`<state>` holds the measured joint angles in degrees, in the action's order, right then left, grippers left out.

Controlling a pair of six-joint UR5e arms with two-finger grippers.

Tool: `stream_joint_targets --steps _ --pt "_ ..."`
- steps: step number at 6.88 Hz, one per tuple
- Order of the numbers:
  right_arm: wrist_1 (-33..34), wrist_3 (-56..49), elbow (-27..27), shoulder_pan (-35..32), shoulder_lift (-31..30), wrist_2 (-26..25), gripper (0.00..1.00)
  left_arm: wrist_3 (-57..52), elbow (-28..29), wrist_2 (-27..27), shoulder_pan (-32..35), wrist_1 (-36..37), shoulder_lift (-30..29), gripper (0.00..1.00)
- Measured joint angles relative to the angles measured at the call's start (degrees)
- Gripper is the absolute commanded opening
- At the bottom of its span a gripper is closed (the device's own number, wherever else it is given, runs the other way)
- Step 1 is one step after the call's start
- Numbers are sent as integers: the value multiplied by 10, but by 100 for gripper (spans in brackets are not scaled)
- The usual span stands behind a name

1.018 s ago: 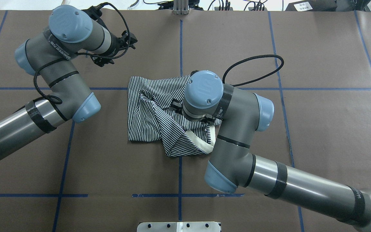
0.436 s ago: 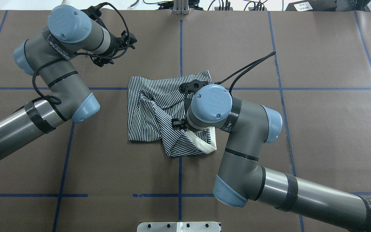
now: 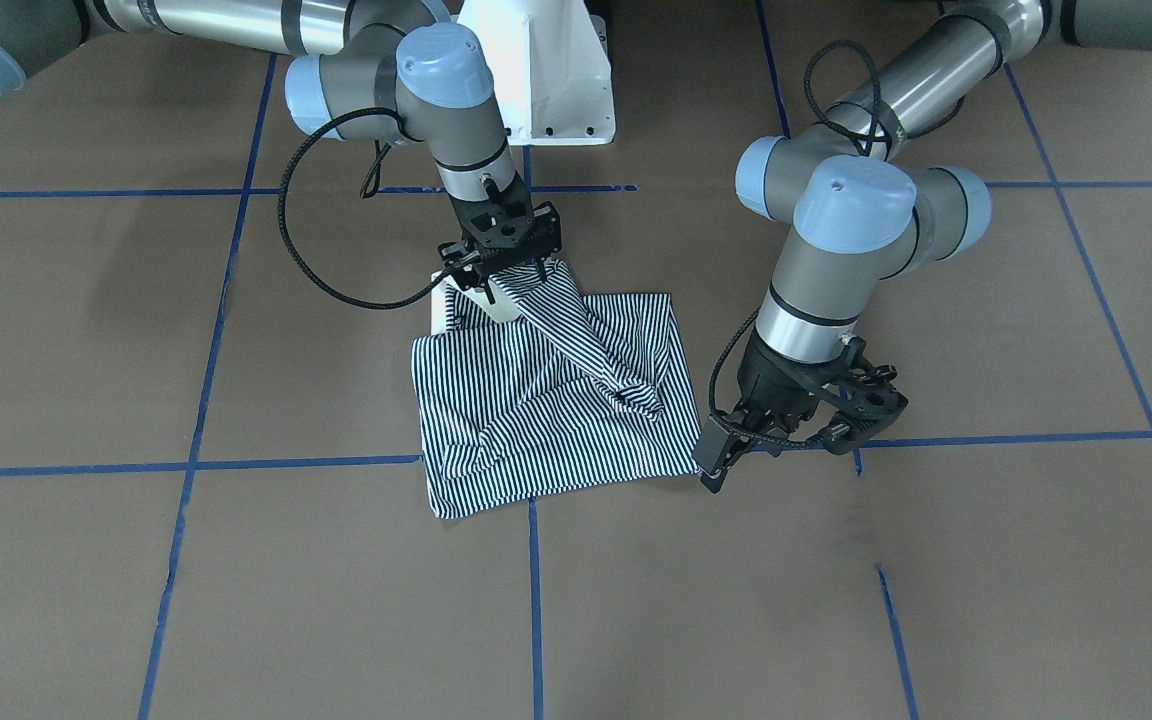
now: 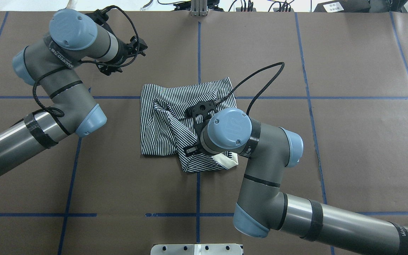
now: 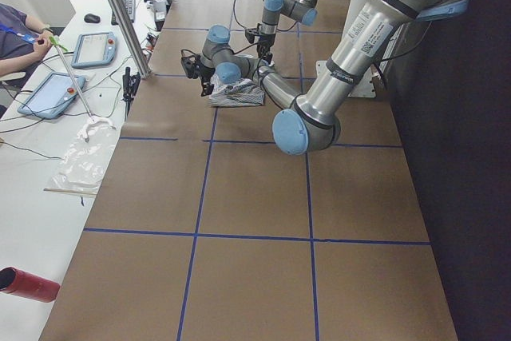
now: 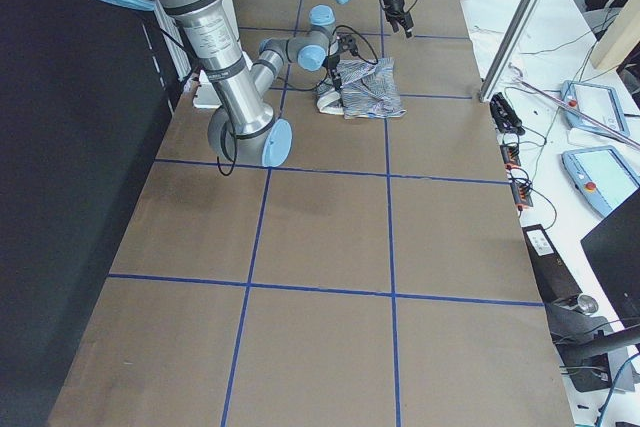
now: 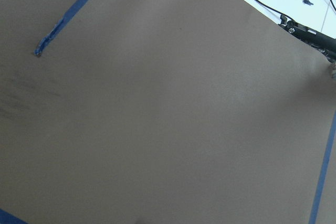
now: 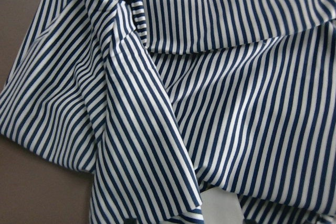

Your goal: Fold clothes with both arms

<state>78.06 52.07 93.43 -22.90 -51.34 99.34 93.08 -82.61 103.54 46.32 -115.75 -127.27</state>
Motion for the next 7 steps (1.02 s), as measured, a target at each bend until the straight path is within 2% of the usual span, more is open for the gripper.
stream_joint_targets --steps 1,3,4,5,6,7 --pt "-2 -13 -1 3 -3 -2 49 0 0 0 0 -1 1 100" --pt "-3 -20 -2 6 -9 -2 45 0 0 0 0 -2 1 100" --pt "-3 -20 -3 6 -11 -2 37 0 0 0 0 -2 1 100" --pt "-3 -21 -5 7 -11 -2 24 0 0 0 0 -2 2 100" --pt "-3 -21 -6 7 -11 -1 16 0 0 0 0 -3 2 100" --pt "-3 -22 -6 7 -12 -1 12 0 0 0 0 -3 2 100"
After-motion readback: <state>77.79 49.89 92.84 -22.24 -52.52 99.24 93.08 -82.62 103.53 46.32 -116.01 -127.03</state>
